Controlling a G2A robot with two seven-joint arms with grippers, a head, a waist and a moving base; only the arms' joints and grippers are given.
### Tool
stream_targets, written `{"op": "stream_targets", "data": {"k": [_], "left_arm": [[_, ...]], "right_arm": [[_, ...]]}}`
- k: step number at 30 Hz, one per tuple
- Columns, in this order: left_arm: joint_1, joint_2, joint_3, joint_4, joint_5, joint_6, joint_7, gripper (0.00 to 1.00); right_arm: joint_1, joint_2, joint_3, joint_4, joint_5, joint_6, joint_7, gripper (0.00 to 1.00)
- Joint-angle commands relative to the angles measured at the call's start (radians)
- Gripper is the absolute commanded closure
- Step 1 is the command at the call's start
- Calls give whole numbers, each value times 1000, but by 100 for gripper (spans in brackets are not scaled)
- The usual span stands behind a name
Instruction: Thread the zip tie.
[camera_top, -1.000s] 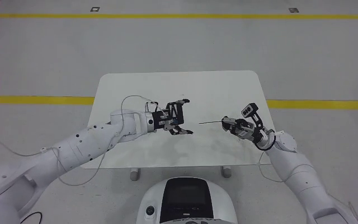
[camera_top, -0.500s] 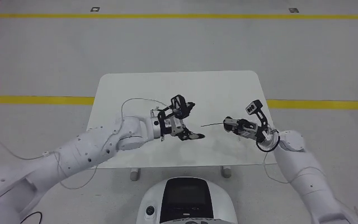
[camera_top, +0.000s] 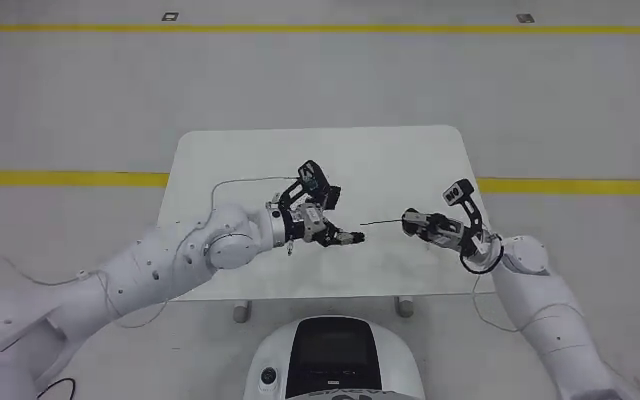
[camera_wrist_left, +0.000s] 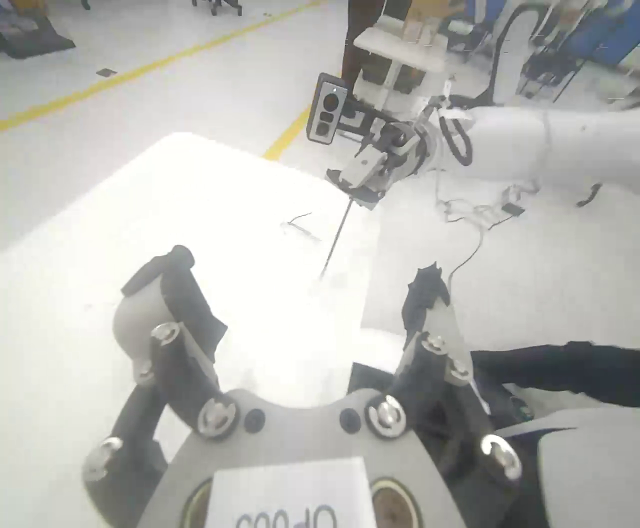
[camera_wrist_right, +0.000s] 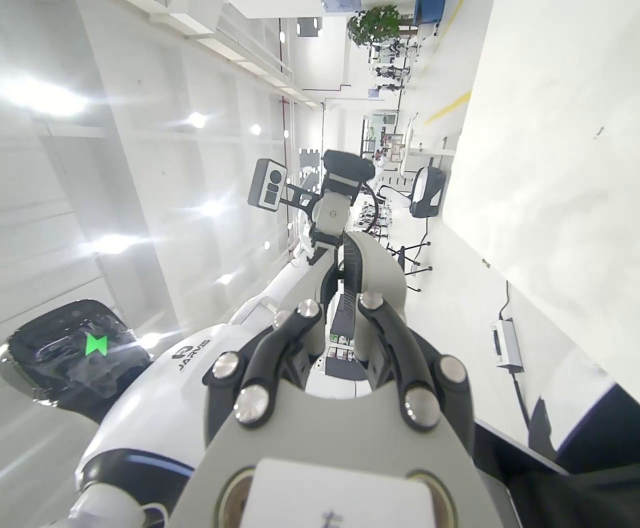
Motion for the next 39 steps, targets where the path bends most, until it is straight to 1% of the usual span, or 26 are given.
{"op": "stream_targets", "data": {"k": [1,2,3,4,5,6,8,9,10,11,12,13,14,15,17,18,21,22,24,25,27,28,29,30,37,39], "left_arm": [[15,-5,0,-12,-148,0,-58,0],[13,-6,-2,-9,-174,0,-74,0],[21,-8,0,-11,-217,0,-92,0],[21,-10,-2,-7,-252,0,-118,0],[21,-11,-8,8,-265,0,-130,0],[31,-13,-11,11,-299,0,-133,0],[45,-17,-25,18,-365,0,-174,0],[59,-19,-35,14,-412,0,-187,0],[71,-21,-48,15,-457,0,-213,0],[82,-23,-70,25,-476,0,-243,0],[102,-26,-88,22,-513,0,-255,0],[119,-29,-109,23,-543,0,-280,0],[134,-33,-132,26,-558,0,-310,0],[162,-38,-164,25,-597,0,-355,0],[199,-48,-225,33,-634,0,-430,0],[231,-57,-267,39,-668,0,-476,0],[297,-80,-366,69,-716,0,-618,0],[328,-93,-405,82,-747,0,-692,0],[366,-116,-466,111,-785,0,-813,0],[391,-133,-505,135,-798,0,-876,0],[424,-161,-561,164,-815,0,-940,0],[444,-180,-598,179,-823,0,-976,0],[461,-195,-625,191,-834,0,-998,0],[466,-204,-642,198,-824,0,-1011,0],[466,-204,-642,198,-824,0,-1011,0],[469,-206,-630,184,-805,42,-983,0]], "right_arm": [[-9,1,17,-15,-1,0,4,100],[-13,2,25,-19,-7,0,8,100],[-17,2,32,-23,-10,0,9,100],[-22,2,37,-27,-12,0,11,100],[-25,1,42,-32,-17,0,17,100],[-26,1,46,-35,-24,0,21,100],[-28,0,53,-41,-37,0,39,100],[-28,0,56,-43,-39,0,44,100],[-29,-1,58,-44,-39,0,50,100],[-30,-2,61,-42,-40,0,54,100],[-30,-3,62,-42,-40,0,56,100],[-31,-4,63,-41,-39,0,58,100],[-31,-6,63,-41,-36,0,64,100],[-32,-7,63,-40,-29,0,71,100],[-31,-10,63,-35,-20,0,83,100],[-30,-12,62,-32,-11,0,91,100],[-25,-15,63,-25,0,0,109,100],[-23,-16,64,-24,6,0,121,100],[-23,-19,64,-21,14,0,132,100],[-23,-20,65,-19,18,0,137,100],[-21,-22,65,-10,30,0,144,100],[-20,-24,61,-3,46,0,157,100],[-16,-25,59,5,56,0,167,100],[-12,-26,62,11,61,0,161,100],[-12,-26,62,11,61,0,161,100],[-15,-26,54,-5,32,0,129,100]]}}
